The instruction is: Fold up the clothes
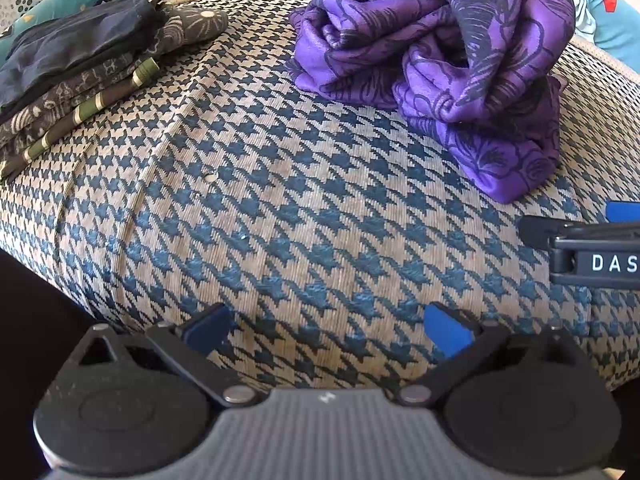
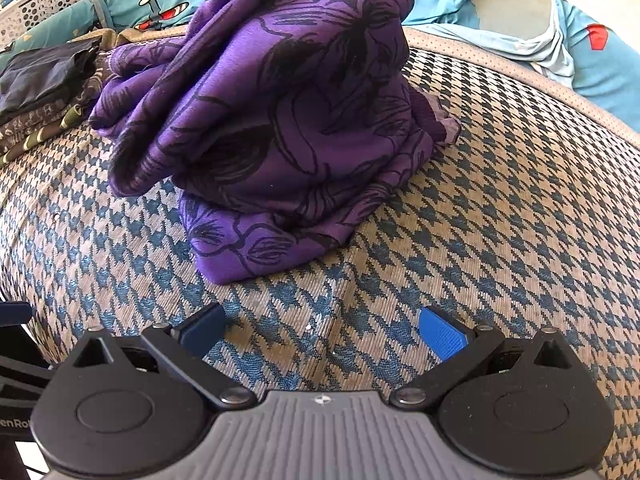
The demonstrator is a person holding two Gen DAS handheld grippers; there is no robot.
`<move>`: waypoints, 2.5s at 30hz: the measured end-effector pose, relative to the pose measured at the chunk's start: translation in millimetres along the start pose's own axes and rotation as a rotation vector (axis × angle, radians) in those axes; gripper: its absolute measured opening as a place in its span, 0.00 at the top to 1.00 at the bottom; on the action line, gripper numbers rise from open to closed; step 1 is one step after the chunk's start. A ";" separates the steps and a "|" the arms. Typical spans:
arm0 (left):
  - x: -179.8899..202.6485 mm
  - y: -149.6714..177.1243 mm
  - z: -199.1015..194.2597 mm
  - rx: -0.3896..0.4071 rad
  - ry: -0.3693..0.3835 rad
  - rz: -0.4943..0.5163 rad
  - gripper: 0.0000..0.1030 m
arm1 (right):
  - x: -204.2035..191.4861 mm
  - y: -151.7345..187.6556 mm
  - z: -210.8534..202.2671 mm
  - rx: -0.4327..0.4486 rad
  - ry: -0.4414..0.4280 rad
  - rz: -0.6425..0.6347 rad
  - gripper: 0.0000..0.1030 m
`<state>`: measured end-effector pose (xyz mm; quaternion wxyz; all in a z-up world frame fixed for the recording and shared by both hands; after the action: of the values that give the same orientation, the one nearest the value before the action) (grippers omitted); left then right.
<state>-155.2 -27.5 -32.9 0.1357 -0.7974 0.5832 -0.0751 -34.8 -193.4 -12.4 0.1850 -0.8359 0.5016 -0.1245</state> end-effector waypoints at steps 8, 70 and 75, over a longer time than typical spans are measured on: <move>-1.6 -3.1 2.9 -0.008 0.009 -0.010 0.00 | -0.9 3.0 0.8 0.004 0.015 0.015 0.00; 0.4 -21.9 -20.4 0.043 -0.104 -0.003 0.00 | -3.0 -9.5 -34.4 0.104 0.017 0.038 0.00; 1.9 -21.2 -24.9 0.046 -0.107 -0.001 0.00 | -4.1 -10.2 -38.5 0.124 0.053 0.024 0.00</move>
<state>-142.2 -26.5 -2.8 0.1849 -0.7972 0.5728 -0.0459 -43.8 -192.4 26.6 0.2247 -0.8131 0.5076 -0.1755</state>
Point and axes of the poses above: each gripper's, at about its wrist camera, not at the fingertips, and z roughly the way its jaws point, x to its right, y to its underside, the point moved 4 cm from there along z, roughly the way its jaws point, and after that the axes turned 8 degrees about -x, right-handed, at the moved point
